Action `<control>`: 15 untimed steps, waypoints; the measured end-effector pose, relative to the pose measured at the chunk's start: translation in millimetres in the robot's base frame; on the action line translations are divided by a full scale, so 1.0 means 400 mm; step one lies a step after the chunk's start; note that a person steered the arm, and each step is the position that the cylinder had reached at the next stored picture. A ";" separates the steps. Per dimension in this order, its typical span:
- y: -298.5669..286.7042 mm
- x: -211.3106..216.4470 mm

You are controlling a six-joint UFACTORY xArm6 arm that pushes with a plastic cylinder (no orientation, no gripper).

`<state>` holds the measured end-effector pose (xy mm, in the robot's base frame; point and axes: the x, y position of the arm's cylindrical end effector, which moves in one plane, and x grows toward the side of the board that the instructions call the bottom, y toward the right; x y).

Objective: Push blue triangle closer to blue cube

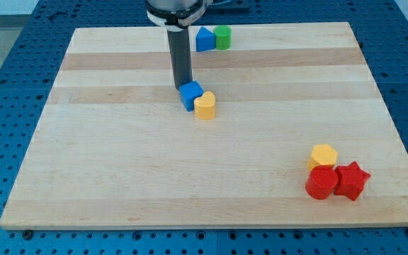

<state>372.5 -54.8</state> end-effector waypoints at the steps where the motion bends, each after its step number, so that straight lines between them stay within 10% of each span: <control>1: -0.005 -0.109; 3: -0.148 -0.448; 7: 0.151 -0.330; 15: 0.105 -0.235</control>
<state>278.7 -12.6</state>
